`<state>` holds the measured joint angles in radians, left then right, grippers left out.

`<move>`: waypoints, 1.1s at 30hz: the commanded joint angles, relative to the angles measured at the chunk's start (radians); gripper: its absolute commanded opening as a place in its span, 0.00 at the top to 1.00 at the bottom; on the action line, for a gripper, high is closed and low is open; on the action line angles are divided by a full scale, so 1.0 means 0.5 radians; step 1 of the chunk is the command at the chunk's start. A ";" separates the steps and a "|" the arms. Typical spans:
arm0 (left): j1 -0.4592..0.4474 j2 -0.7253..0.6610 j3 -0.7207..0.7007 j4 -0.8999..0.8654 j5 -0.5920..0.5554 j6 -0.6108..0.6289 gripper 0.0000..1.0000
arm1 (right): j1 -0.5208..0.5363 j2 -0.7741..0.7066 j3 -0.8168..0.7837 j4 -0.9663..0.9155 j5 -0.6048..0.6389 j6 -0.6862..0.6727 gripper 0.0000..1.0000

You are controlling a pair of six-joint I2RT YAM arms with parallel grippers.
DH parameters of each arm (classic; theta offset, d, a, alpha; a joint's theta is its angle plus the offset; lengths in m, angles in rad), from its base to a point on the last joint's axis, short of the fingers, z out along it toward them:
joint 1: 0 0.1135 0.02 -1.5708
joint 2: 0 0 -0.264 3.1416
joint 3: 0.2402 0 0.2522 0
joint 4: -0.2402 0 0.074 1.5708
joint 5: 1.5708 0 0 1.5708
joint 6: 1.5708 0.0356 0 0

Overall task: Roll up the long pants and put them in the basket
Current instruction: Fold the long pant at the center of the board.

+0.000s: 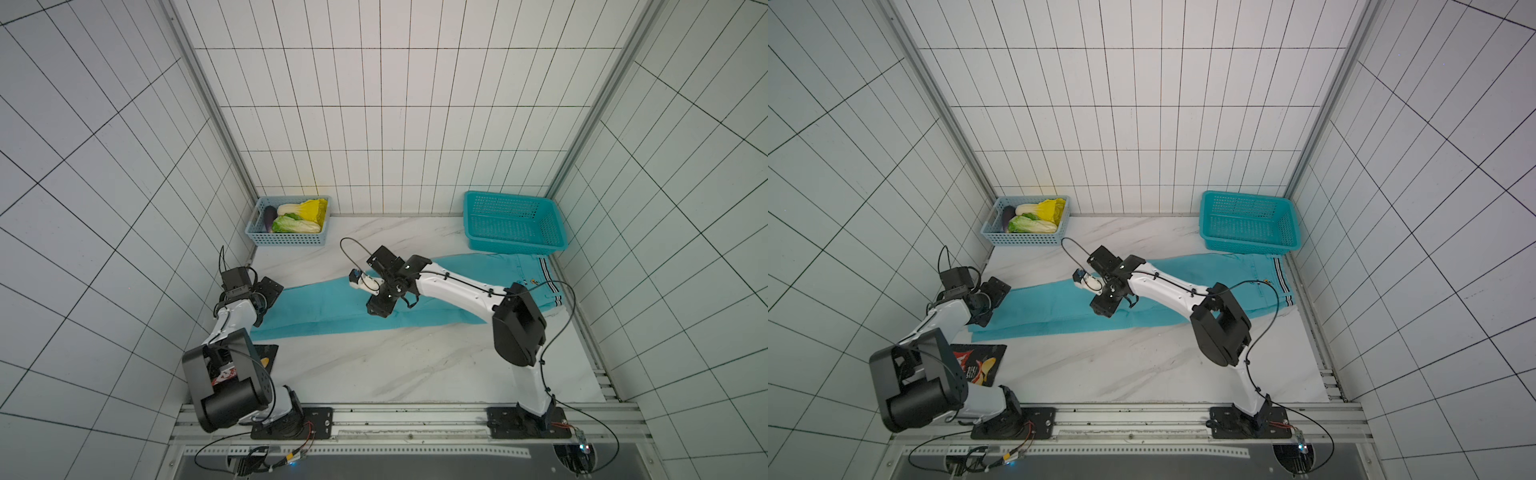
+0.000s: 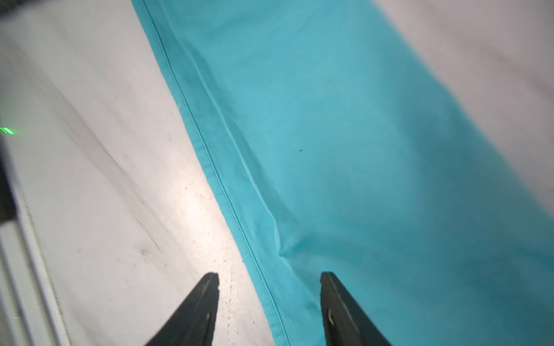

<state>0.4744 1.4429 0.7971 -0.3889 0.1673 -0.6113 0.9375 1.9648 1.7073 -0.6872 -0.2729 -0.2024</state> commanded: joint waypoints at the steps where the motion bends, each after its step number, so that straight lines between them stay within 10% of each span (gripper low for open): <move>1: 0.022 0.110 0.213 -0.158 -0.177 0.163 0.02 | -0.293 -0.249 -0.132 0.097 -0.212 0.394 0.41; 11: 0.181 0.450 0.601 -0.523 -0.313 0.539 0.02 | -1.083 -0.909 -1.101 0.419 0.230 1.031 0.40; 18: 0.143 0.728 0.675 -0.598 -0.253 0.629 0.03 | -1.552 -0.998 -1.262 0.416 0.246 0.974 0.32; 33: 0.018 0.861 0.707 -0.706 -0.414 0.654 0.03 | -1.421 -0.621 -1.200 0.632 -0.043 1.107 0.41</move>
<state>0.4915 1.8492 1.1557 -0.7094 -0.0345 -0.2874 0.2272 1.6573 1.0966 -0.3920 -0.2714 0.3355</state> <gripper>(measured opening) 0.975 0.592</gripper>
